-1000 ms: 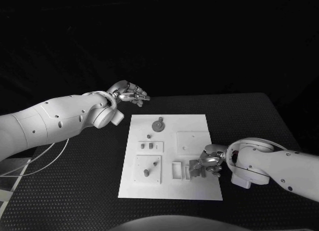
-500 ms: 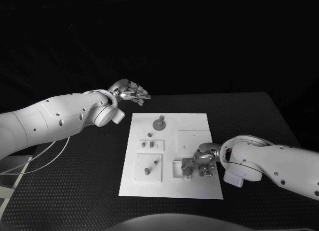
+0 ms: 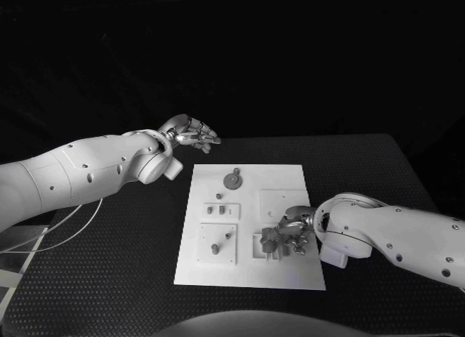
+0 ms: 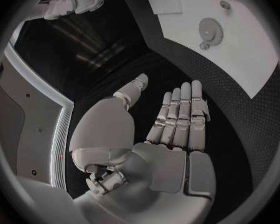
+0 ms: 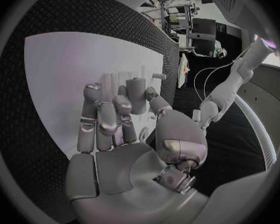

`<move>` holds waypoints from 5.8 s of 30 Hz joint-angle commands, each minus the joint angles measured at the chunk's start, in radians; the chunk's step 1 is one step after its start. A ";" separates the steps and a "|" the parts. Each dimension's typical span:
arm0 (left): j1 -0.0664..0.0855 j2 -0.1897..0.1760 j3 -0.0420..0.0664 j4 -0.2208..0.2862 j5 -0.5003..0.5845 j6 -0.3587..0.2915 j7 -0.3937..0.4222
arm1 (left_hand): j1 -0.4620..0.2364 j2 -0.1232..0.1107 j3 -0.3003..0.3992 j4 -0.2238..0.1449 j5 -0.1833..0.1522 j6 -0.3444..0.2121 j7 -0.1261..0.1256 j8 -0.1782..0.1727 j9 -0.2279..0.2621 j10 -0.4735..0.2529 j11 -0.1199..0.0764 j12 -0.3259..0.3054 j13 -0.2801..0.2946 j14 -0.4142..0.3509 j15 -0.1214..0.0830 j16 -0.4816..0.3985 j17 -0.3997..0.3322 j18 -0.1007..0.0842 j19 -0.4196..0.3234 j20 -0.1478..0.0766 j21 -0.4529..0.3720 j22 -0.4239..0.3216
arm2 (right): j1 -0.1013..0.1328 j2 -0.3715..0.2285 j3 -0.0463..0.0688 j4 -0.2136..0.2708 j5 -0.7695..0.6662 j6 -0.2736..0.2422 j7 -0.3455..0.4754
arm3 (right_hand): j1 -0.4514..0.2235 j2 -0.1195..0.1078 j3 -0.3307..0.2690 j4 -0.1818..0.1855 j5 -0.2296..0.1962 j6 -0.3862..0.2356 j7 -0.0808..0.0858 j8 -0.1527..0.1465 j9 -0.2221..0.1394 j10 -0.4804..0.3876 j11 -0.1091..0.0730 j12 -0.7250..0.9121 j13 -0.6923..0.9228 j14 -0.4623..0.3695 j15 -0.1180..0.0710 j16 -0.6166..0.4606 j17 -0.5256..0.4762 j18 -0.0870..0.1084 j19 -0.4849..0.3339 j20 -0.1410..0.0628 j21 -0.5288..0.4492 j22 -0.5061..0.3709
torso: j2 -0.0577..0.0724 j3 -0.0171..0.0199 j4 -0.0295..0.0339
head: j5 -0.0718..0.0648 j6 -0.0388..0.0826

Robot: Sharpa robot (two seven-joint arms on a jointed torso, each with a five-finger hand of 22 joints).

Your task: Assemble the parts on the task board

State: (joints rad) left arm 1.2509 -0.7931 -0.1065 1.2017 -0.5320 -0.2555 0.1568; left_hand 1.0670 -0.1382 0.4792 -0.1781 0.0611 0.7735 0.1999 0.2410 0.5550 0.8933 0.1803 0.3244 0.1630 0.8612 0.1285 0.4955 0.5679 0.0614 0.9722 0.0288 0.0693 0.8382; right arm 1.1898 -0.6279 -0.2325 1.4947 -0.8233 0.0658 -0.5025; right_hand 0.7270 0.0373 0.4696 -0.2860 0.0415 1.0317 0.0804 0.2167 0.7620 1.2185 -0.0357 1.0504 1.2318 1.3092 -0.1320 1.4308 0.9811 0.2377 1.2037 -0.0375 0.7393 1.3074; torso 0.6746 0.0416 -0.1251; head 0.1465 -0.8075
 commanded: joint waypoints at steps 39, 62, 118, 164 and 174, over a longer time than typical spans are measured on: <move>0.001 -0.002 0.000 0.005 0.003 0.009 0.008 | -0.003 -0.002 0.003 0.009 -0.003 -0.005 0.014 0.004 -0.002 -0.005 0.000 0.008 -0.003 0.009 0.001 -0.006 0.003 0.010 -0.002 0.001 0.002 -0.002 | -0.016 0.025 -0.001 -0.024 -0.002 0.026 -0.004 | -0.027 0.012 -0.004 0.003 0.007 0.002 0.002 -0.006 -0.003 -0.010 0.006 0.002 -0.012 -0.011 -0.003 -0.004 -0.024 0.024 -0.005 0.004 -0.002 0.013 | 0.001 0.0018 -0.0017 | 0.018 -0.015; 0.001 -0.002 0.000 0.004 0.003 0.010 0.008 | -0.003 -0.003 0.004 0.010 -0.003 -0.005 0.014 0.005 -0.002 -0.005 0.000 0.008 -0.003 0.009 0.001 -0.007 0.004 0.010 -0.002 0.001 0.002 -0.002 | -0.016 0.034 -0.001 -0.027 0.001 0.016 0.005 | -0.073 -0.029 0.022 0.023 0.007 -0.001 0.003 -0.011 -0.004 -0.014 0.007 0.004 -0.022 -0.013 -0.003 -0.008 -0.035 0.024 0.000 0.001 -0.009 0.010 | 0.000 0.0013 -0.0015 | 0.019 -0.017; 0.001 -0.002 0.000 0.005 0.003 0.011 0.008 | -0.002 -0.004 0.005 0.012 -0.003 -0.006 0.014 0.006 -0.003 -0.005 0.000 0.009 -0.005 0.010 0.001 -0.010 0.007 0.010 -0.002 0.001 0.002 -0.003 | -0.024 0.033 -0.002 -0.028 -0.027 -0.012 0.014 | -0.107 -0.223 0.128 0.144 0.007 -0.041 0.016 -0.035 -0.002 -0.037 0.020 0.019 -0.039 -0.025 0.009 -0.015 -0.061 0.024 0.009 0.000 -0.023 0.011 | 0.000 0.0025 -0.0023 | 0.026 -0.022; 0.001 -0.005 0.000 0.007 0.003 0.015 0.008 | -0.001 -0.003 0.005 0.013 -0.003 -0.005 0.014 0.007 -0.004 -0.005 -0.001 0.011 -0.006 0.011 0.001 -0.011 0.009 0.010 -0.002 0.001 0.003 -0.003 | -0.038 -0.024 -0.002 0.071 -0.283 0.024 0.072 | 0.041 -0.138 0.061 0.026 0.007 0.085 -0.033 0.054 0.085 0.031 -0.026 0.068 -0.046 0.001 -0.032 0.005 -0.029 0.024 0.026 -0.002 -0.012 0.016 | 0.000 0.0010 -0.0010 | 0.022 -0.025; 0.001 -0.005 0.000 0.007 0.003 0.014 0.008 | 0.000 -0.004 0.005 0.013 -0.003 -0.004 0.014 0.007 -0.004 -0.004 -0.001 0.011 -0.006 0.011 0.001 -0.012 0.010 0.010 -0.002 0.001 0.003 -0.003 | -0.042 -0.004 -0.002 0.027 -0.297 -0.011 0.039 | 0.033 -0.117 0.057 0.022 0.007 0.091 -0.037 0.058 0.092 0.047 -0.031 0.090 -0.030 0.007 -0.037 0.013 -0.013 0.024 0.033 -0.006 -0.009 0.016 | 0.000 0.0010 -0.0016 | 0.025 -0.028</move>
State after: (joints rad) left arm 1.2511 -0.7998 -0.1065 1.2064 -0.5319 -0.2538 0.1568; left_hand 1.0670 -0.1381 0.4862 -0.1711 0.0611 0.7735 0.1999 0.2449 0.5523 0.8934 0.1802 0.3321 0.1577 0.8631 0.1304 0.4877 0.5764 0.0540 0.9722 0.0288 0.0693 0.8365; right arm 1.1483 -0.6349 -0.2343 1.5263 -1.1042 0.0694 -0.4433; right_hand 0.7618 -0.0892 0.5302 -0.2609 0.0464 1.1149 0.0419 0.2692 0.8537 1.2593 -0.0655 1.1369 1.2013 1.3160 -0.1634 1.4398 0.9669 0.2557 1.2311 -0.0432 0.7238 1.3074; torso 0.6750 0.0426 -0.1263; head 0.1700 -0.8345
